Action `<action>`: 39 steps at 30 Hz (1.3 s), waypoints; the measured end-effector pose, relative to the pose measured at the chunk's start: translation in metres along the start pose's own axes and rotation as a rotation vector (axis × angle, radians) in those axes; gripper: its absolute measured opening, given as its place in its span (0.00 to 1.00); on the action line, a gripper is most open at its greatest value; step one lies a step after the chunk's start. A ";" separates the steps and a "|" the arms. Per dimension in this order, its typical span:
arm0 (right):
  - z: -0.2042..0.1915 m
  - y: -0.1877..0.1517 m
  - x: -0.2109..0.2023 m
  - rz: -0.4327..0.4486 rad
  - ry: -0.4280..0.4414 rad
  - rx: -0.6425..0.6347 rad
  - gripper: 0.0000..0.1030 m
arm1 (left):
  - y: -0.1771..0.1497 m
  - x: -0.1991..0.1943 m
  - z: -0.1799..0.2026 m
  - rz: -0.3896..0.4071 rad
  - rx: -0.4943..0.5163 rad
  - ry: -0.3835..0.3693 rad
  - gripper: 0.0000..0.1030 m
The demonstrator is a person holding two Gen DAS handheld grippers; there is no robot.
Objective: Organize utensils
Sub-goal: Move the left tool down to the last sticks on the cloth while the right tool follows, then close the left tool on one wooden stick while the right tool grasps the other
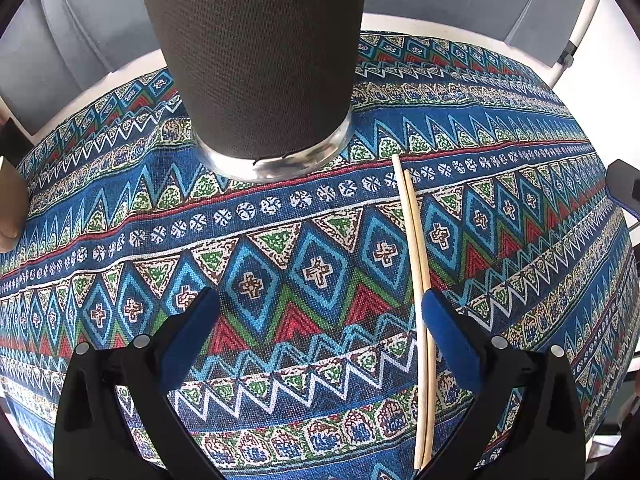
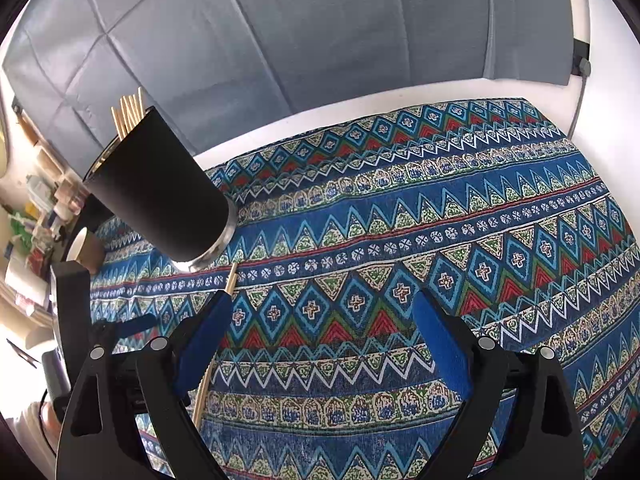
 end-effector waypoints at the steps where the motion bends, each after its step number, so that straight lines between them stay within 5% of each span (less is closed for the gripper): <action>1: 0.000 0.000 0.001 -0.006 0.000 0.002 0.84 | 0.002 0.000 0.000 -0.004 0.000 0.001 0.96; 11: 0.000 0.001 0.010 -0.042 0.003 0.011 0.84 | 0.029 0.017 0.028 -0.098 0.006 0.045 0.96; 39: -0.092 -0.030 0.086 -0.327 -0.074 -0.165 0.84 | -0.023 0.016 -0.038 -0.054 -0.203 0.083 0.96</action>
Point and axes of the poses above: each gripper's, at about its wrist camera, not at the fingertips, and x roughly the way its jaws point, z to its right, y to its top, the point moved 2 cm from there along x, roughly the way its jaws point, and after that the axes turned 10 degrees about -z, right-handed, at the moved point
